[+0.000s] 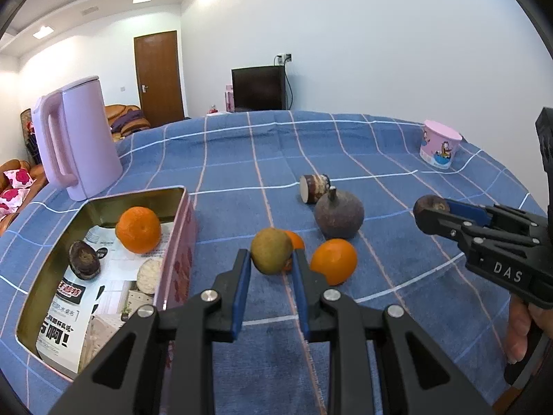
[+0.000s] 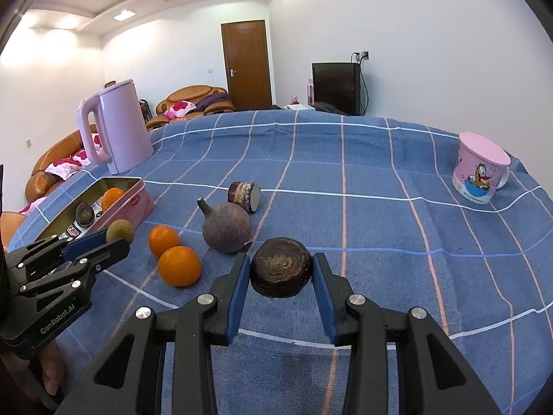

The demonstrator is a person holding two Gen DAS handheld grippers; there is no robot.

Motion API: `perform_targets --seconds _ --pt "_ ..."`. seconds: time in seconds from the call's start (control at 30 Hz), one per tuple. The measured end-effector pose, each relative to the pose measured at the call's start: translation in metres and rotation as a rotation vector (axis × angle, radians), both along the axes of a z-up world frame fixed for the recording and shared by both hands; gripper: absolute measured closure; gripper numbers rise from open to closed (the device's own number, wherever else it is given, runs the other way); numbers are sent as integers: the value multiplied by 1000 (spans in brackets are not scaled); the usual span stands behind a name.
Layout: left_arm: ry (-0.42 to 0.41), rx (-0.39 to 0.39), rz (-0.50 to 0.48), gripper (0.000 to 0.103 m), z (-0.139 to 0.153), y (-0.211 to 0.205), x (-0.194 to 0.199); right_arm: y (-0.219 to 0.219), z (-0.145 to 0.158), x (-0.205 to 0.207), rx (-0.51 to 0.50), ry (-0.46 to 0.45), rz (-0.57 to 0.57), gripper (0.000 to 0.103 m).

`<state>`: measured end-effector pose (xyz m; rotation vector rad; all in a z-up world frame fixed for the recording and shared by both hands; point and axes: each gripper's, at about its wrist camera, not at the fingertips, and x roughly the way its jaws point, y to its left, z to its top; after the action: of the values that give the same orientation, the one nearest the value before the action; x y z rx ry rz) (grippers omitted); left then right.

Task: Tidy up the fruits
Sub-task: 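Lift and carry the kiwi-like fruit and dark fruit over the tin with both tools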

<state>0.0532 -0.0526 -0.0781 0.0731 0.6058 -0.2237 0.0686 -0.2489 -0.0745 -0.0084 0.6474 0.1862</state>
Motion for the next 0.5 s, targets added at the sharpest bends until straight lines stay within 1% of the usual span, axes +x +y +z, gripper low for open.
perform_targets --seconds 0.5 --pt "-61 -16 17 77 6 5 -10 1 8 -13 -1 -84 1 64"
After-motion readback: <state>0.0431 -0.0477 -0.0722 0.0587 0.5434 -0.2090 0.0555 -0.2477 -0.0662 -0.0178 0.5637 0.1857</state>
